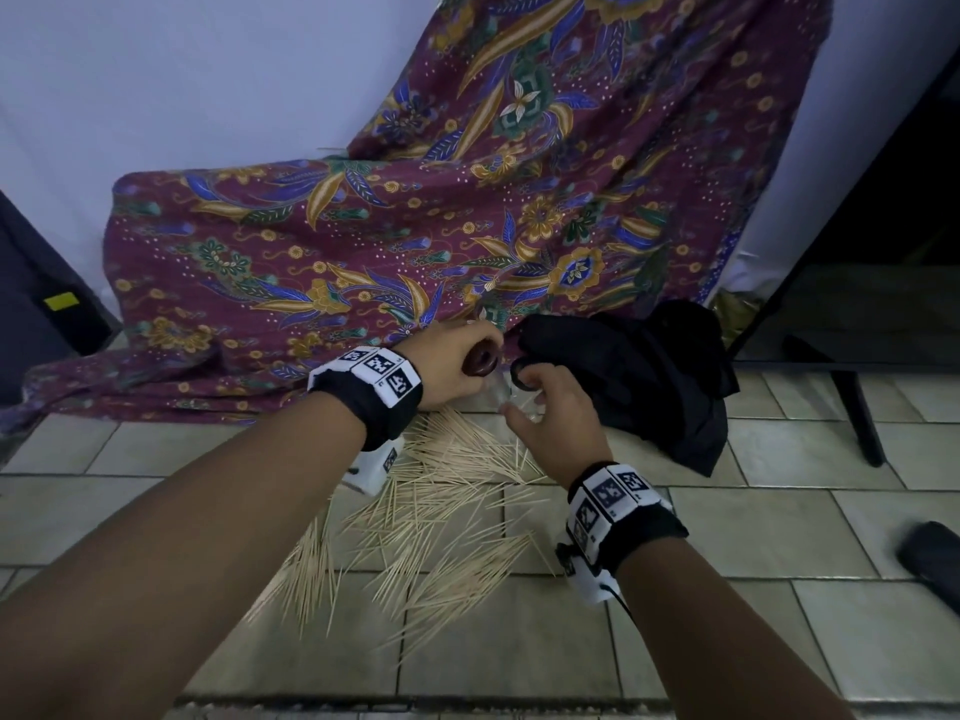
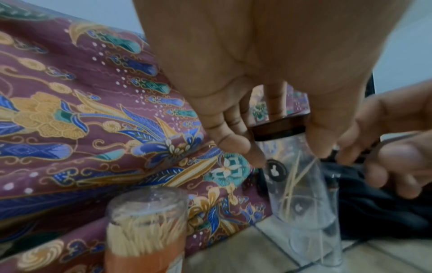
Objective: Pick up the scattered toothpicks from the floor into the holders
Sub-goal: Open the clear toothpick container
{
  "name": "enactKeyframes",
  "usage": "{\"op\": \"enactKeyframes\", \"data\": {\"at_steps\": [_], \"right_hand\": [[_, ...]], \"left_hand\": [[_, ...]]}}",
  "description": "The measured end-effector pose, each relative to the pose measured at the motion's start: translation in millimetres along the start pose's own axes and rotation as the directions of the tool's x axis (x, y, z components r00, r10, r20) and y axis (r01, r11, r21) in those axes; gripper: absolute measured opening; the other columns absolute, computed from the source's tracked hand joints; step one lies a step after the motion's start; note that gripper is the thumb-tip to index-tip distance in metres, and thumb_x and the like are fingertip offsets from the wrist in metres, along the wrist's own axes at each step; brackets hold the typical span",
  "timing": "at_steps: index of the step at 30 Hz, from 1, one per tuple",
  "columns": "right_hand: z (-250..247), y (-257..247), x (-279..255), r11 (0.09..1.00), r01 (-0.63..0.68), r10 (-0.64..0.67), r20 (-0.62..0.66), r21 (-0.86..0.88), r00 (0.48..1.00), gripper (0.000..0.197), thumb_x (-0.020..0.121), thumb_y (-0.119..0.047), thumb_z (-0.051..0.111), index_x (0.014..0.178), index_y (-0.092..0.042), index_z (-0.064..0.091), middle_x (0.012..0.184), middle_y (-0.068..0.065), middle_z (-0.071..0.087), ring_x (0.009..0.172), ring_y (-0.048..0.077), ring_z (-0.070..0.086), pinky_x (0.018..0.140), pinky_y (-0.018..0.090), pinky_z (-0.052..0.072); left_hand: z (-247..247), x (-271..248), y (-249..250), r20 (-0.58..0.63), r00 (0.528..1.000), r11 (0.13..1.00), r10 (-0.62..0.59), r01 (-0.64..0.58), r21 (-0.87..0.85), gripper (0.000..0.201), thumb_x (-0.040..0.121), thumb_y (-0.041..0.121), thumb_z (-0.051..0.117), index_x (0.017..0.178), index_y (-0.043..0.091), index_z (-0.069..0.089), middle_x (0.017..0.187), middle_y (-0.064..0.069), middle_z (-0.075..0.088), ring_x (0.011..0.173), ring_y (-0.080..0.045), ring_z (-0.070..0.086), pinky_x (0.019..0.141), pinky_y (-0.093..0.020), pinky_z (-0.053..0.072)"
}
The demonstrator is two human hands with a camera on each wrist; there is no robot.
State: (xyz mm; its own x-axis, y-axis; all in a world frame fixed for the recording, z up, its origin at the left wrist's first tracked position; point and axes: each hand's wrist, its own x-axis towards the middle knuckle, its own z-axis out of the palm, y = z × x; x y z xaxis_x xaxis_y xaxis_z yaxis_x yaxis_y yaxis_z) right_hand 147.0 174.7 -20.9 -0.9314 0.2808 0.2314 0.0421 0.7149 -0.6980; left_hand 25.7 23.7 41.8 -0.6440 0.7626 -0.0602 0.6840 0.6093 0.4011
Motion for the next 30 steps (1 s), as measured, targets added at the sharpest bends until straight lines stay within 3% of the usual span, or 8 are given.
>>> {"op": "enactKeyframes", "data": {"at_steps": [6,11,13,17,22,27,30], "right_hand": [[9,-33,10,0.995,0.063,-0.065,0.016,0.077,0.998,0.057,0.079,-0.033,0.077,0.129,-0.018,0.054,0.122,-0.001,0.055,0.108,0.011,0.054,0.090,0.026,0.044],[17,-60,13,0.992,0.080,-0.083,0.024,0.103,0.996,0.052,0.082,-0.035,0.076,0.127,-0.019,0.057,0.120,-0.002,0.062,0.108,0.012,0.057,0.091,0.031,0.048],[23,-66,14,0.992,0.089,-0.091,0.029,0.087,0.995,0.054,0.083,-0.041,0.073,0.129,-0.018,0.056,0.121,-0.002,0.062,0.109,0.013,0.057,0.092,0.035,0.049],[34,-75,14,0.989,0.120,-0.121,0.013,0.090,0.993,0.048,0.087,-0.042,0.070,0.126,-0.018,0.056,0.118,-0.002,0.063,0.106,0.013,0.058,0.089,0.039,0.050],[40,-85,10,0.984,0.125,-0.126,0.005,0.129,0.992,0.042,0.088,-0.042,0.068,0.121,-0.019,0.054,0.113,-0.004,0.063,0.099,0.010,0.059,0.084,0.036,0.052],[39,-96,7,0.978,0.111,-0.111,-0.010,0.175,0.994,0.035,0.086,-0.034,0.072,0.115,-0.025,0.054,0.106,-0.009,0.063,0.092,0.002,0.058,0.078,0.026,0.048],[37,-99,4,0.975,0.105,-0.103,-0.021,0.196,0.994,0.033,0.085,-0.033,0.074,0.110,-0.033,0.053,0.104,-0.017,0.063,0.096,-0.003,0.058,0.081,0.023,0.049]], "left_hand": [[-24,-31,4,-0.019,1.000,0.978,-0.023,0.018,-0.206,0.045,0.078,0.037,0.077,0.117,0.033,0.054,0.110,0.004,0.066,0.097,-0.015,0.064,0.089,-0.038,0.053],[-42,-51,-1,-0.042,0.998,0.970,-0.043,0.031,-0.241,0.041,0.080,0.040,0.076,0.115,0.034,0.056,0.102,0.007,0.065,0.083,-0.013,0.065,0.078,-0.034,0.056],[-48,-59,-3,-0.072,0.997,0.976,-0.030,0.014,-0.218,0.039,0.082,0.040,0.073,0.116,0.031,0.058,0.104,0.006,0.064,0.088,-0.013,0.062,0.079,-0.030,0.053],[-57,-70,-11,-0.087,0.996,0.984,-0.015,0.000,-0.177,0.035,0.088,0.041,0.066,0.119,0.027,0.057,0.110,0.003,0.062,0.096,-0.015,0.059,0.085,-0.033,0.049],[-64,-78,-16,-0.096,0.995,0.991,0.008,-0.020,-0.129,0.035,0.090,0.043,0.062,0.120,0.026,0.056,0.109,0.003,0.062,0.094,-0.016,0.058,0.081,-0.032,0.048],[-68,-83,-23,-0.140,0.990,0.986,0.000,-0.023,-0.162,0.035,0.087,0.044,0.066,0.117,0.031,0.053,0.110,0.006,0.059,0.095,-0.015,0.058,0.075,-0.026,0.042],[-67,-86,-32,-0.168,0.985,0.978,0.045,-0.078,-0.194,0.035,0.086,0.042,0.067,0.117,0.038,0.050,0.114,0.004,0.056,0.101,-0.017,0.055,0.082,-0.030,0.043]]}}
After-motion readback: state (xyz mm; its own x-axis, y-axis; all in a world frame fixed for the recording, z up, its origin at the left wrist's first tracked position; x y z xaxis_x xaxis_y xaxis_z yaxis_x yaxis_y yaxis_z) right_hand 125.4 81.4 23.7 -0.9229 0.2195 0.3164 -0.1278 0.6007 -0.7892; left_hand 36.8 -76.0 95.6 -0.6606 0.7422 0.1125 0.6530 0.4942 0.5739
